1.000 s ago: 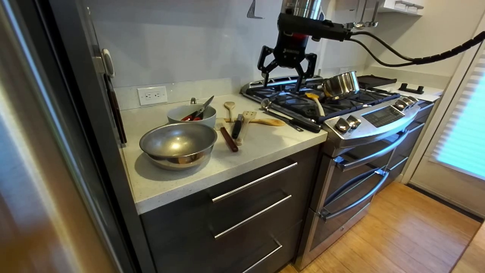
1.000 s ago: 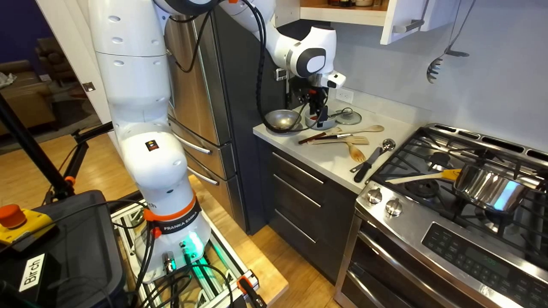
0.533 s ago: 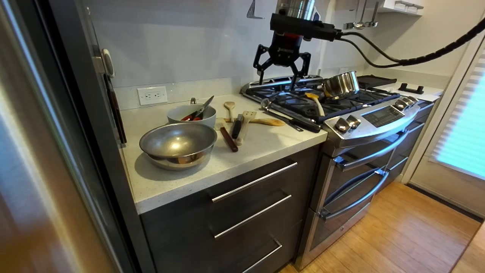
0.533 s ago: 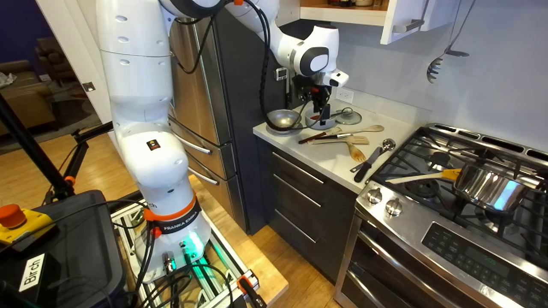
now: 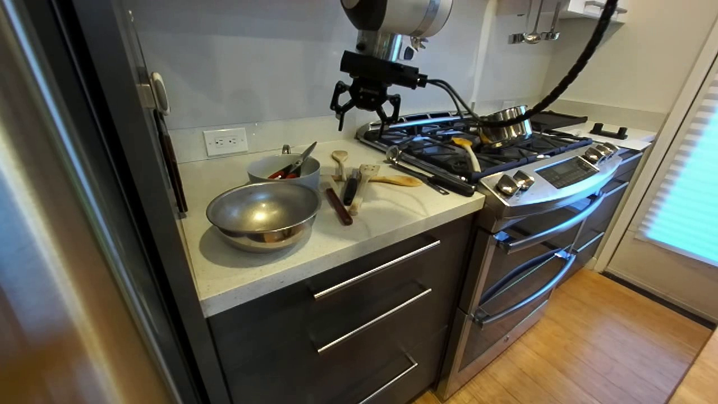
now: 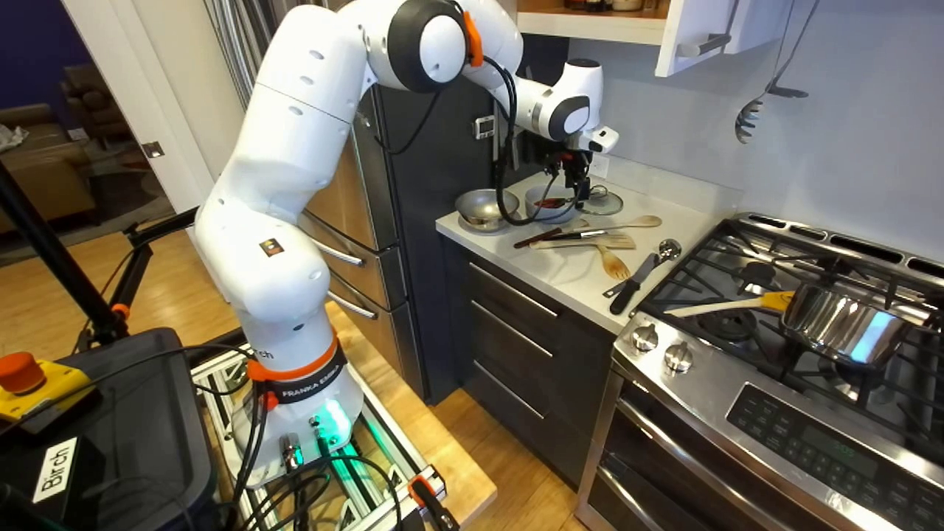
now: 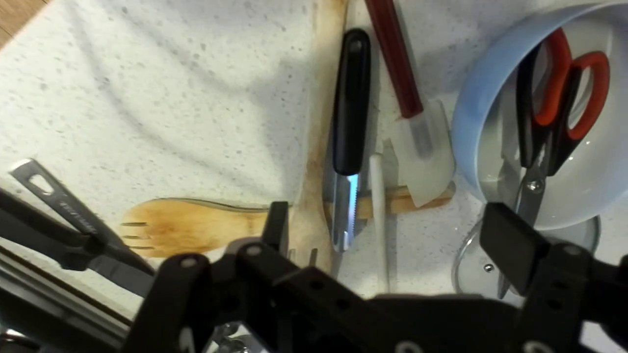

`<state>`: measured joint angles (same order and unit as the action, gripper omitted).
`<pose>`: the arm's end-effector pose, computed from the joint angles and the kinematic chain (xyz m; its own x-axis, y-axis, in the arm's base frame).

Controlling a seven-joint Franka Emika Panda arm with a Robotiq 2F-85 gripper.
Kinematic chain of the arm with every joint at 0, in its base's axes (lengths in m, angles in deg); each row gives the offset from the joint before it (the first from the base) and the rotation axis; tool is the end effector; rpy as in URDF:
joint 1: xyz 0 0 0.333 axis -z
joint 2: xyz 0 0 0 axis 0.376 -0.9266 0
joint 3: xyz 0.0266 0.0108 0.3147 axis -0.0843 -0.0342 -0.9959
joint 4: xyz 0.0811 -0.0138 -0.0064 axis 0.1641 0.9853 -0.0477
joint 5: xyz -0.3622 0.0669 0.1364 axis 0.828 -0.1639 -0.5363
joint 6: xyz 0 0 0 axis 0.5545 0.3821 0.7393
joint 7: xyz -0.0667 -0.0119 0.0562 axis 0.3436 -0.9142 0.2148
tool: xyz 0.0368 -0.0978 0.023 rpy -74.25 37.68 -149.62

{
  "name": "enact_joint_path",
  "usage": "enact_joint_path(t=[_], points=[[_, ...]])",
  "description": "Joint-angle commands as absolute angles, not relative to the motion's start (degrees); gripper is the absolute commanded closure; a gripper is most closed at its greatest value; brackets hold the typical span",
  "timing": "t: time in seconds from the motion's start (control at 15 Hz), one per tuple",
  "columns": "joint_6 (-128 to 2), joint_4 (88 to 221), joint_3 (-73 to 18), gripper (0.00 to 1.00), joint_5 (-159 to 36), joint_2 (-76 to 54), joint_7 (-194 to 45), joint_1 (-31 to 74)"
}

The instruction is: Move the scissors to the silver bowl

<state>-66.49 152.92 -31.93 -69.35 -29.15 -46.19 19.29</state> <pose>0.7157 0.0385 0.3073 0.8171 -0.5593 0.1393 -0.5346 -0.8258 -0.1796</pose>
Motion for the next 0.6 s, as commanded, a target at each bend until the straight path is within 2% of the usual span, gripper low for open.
enact_joint_path(t=[0.0,0.33,0.4,0.53], points=[[-63.46,138.41,-30.53,0.00,-70.56,-39.68,-45.73,17.37],[-56.77,123.18,-29.47,0.00,-71.46,-50.22,-38.58,15.71],[-60.83,131.49,-30.05,0.00,-70.71,-44.88,-41.86,16.19],[-58.98,127.22,-30.00,0.00,-70.66,-47.83,-39.97,15.92]])
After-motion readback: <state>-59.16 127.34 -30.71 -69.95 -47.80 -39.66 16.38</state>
